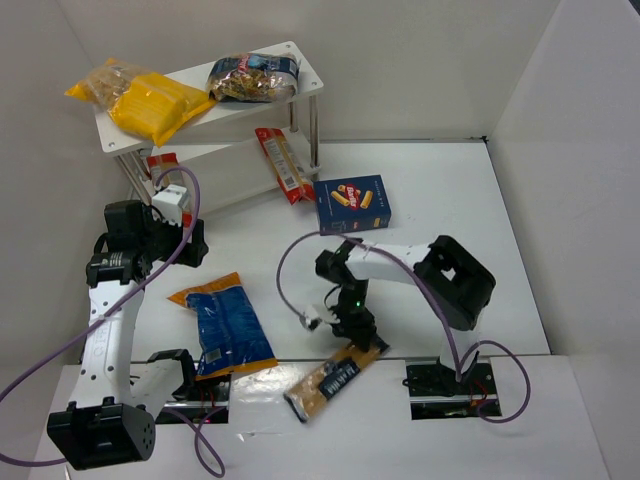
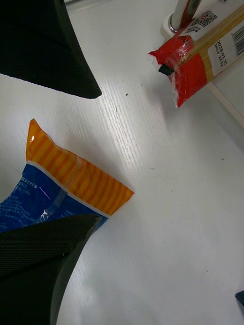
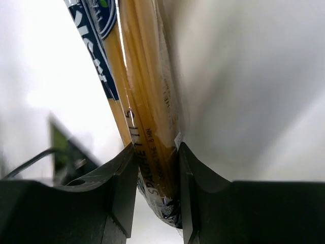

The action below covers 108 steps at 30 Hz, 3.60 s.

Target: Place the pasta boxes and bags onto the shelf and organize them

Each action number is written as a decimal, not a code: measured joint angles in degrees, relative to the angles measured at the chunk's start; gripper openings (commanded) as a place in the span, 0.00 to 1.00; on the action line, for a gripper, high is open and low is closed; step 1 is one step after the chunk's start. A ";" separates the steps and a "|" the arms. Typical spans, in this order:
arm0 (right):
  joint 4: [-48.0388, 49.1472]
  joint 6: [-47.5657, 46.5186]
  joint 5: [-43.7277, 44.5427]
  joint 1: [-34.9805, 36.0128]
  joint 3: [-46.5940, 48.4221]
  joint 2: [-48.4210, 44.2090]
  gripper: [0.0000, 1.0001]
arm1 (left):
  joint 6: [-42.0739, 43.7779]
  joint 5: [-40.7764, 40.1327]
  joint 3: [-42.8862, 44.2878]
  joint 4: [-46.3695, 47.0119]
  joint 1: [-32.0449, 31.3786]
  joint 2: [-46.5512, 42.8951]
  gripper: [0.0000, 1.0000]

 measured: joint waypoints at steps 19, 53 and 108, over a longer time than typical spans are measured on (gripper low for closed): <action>31.04 23.54 3.30 -25.62 7.23 0.37 0.01 | 0.02 -0.04 0.00 0.00 0.00 -0.17 0.99; 47.93 24.09 28.92 -10.23 -4.68 -8.02 1.00 | 0.02 -0.04 -0.02 0.02 0.00 -2.40 0.99; 27.52 30.18 0.42 -18.93 11.96 -18.01 0.00 | 5.95 8.46 -0.02 -0.61 -4.52 -4.74 0.99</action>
